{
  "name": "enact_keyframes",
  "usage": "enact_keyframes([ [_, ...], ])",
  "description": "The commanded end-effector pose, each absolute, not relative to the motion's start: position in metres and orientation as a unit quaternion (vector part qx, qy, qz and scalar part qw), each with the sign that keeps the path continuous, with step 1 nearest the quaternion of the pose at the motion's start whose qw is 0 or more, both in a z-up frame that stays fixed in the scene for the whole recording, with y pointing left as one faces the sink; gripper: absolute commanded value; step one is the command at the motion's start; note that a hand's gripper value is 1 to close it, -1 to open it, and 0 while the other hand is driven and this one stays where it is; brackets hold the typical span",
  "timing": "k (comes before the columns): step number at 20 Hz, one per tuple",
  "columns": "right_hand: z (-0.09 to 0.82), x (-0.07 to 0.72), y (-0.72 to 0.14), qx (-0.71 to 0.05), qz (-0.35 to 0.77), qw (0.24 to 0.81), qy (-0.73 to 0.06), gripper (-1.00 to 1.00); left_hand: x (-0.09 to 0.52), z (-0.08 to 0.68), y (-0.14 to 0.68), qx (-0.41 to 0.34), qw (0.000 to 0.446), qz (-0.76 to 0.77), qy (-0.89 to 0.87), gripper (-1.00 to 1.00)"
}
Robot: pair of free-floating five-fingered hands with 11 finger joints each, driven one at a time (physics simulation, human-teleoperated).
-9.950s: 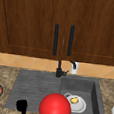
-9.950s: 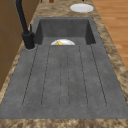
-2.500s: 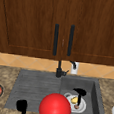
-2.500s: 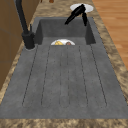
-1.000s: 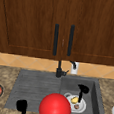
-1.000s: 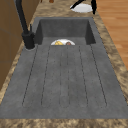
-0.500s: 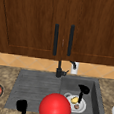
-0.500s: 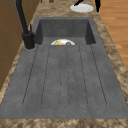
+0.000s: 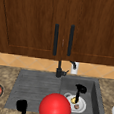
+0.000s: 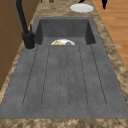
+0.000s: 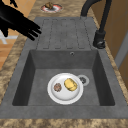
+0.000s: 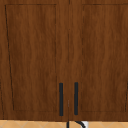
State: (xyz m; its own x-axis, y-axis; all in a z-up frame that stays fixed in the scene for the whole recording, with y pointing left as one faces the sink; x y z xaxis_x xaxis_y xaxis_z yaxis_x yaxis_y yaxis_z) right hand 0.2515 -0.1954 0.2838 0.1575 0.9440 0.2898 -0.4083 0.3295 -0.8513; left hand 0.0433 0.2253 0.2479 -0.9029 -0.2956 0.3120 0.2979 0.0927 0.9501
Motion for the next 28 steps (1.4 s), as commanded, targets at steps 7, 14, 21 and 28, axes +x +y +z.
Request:
enact_keyframes([
  [7, 0.325, 0.208, -0.154, -0.271, 0.476, 0.719, -0.427, -1.00, 0.043, 0.248, 0.225, -0.001, 0.220, -0.674, -0.706, 0.00],
  [14, 0.353, 0.177, -0.132, -0.253, 0.456, 0.730, -0.441, -1.00, 0.043, 0.248, 0.225, -0.001, 0.220, -0.674, -0.706, 0.00],
  [21, 0.374, 0.151, -0.121, -0.233, 0.422, 0.743, -0.464, -1.00, 0.043, 0.248, 0.225, -0.001, 0.220, -0.674, -0.706, 0.00],
  [28, 0.392, 0.128, -0.117, -0.214, 0.397, 0.753, -0.479, -1.00, 0.043, 0.248, 0.225, -0.001, 0.220, -0.674, -0.706, 0.00],
])
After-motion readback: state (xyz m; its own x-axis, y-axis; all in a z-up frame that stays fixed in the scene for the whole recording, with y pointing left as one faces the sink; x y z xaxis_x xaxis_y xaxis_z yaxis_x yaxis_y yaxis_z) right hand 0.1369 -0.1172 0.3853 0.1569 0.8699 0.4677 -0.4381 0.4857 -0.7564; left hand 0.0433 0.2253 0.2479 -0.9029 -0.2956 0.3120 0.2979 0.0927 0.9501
